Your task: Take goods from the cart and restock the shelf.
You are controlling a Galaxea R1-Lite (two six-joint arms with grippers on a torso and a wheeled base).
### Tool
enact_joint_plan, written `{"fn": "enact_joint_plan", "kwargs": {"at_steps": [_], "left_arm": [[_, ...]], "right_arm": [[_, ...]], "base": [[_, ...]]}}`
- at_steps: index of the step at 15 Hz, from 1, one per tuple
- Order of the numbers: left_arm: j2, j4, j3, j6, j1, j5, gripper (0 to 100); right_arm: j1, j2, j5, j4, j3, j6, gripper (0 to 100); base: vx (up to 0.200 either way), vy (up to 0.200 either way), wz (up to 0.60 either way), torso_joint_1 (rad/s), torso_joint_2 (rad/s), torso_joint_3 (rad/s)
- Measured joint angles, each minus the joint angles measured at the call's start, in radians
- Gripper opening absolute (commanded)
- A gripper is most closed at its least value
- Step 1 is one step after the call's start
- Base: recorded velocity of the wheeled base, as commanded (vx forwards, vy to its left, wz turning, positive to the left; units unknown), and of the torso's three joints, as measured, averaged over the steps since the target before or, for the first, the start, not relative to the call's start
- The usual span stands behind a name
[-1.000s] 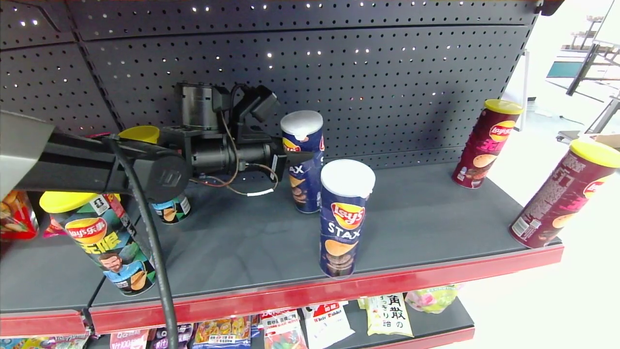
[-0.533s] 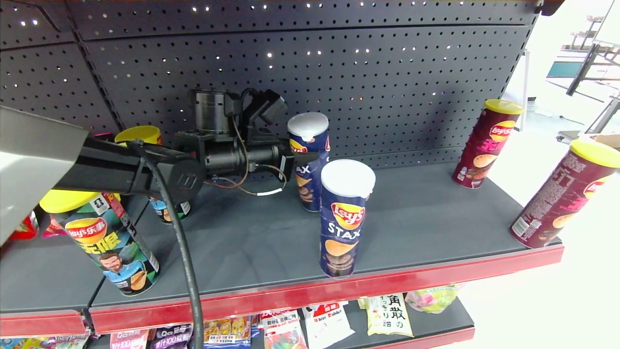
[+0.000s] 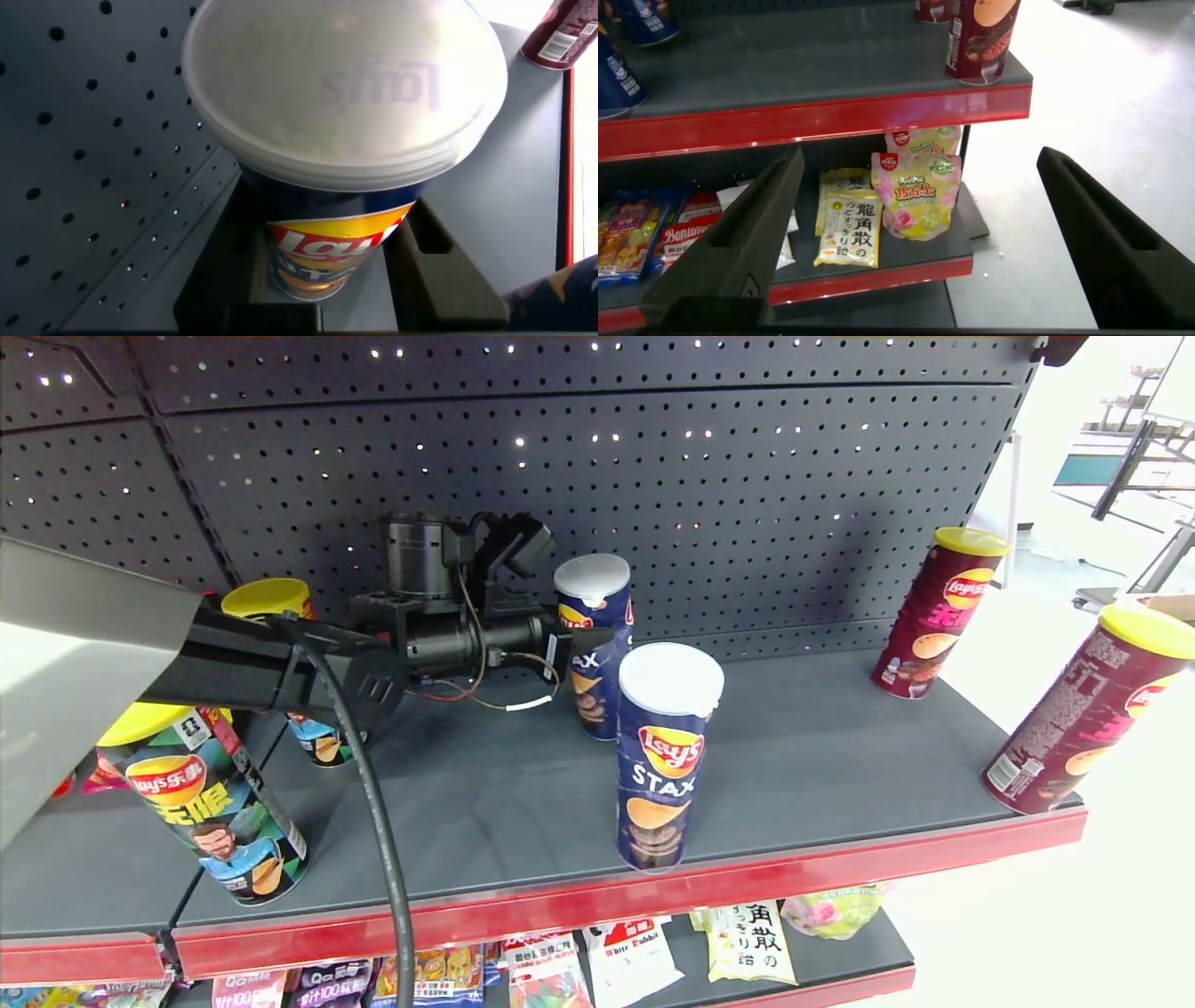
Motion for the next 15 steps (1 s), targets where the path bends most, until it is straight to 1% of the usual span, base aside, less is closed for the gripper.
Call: {"fn": "enact_joint_plan", "kwargs": {"at_steps": [4,5,8,11,15], "left_arm": [[0.002,0.0,0.007,0.001,-0.001,0.0,0],[0.002,0.001,0.009,0.001,-0.001,0.0,100],[0.001,0.005,0.011,-0.002,-0.001,0.0,100],[0.0,0.005,0.012,-0.028,-0.002,0.001,100],[-0.008,0.005,0.021,-0.029,0.0,0.006,100]], "right_arm": [[0.0,0.0,0.0,0.0,0.0,0.0,100],[0.0,0.0,0.0,0.0,0.0,0.0,100],[0.0,0.0,0.0,0.0,0.0,0.0,100],[0.0,0.0,0.0,0.0,0.0,0.0,100],[0.0,0.0,0.0,0.0,0.0,0.0,100]], "base": [[0.0,0.0,0.0,0.0,0.0,0.0],[0.0,0.0,0.0,0.0,0.0,0.0],[0.0,0.0,0.0,0.0,0.0,0.0],[0.0,0.0,0.0,0.0,0.0,0.0],[0.0,0.0,0.0,0.0,0.0,0.0]]}}
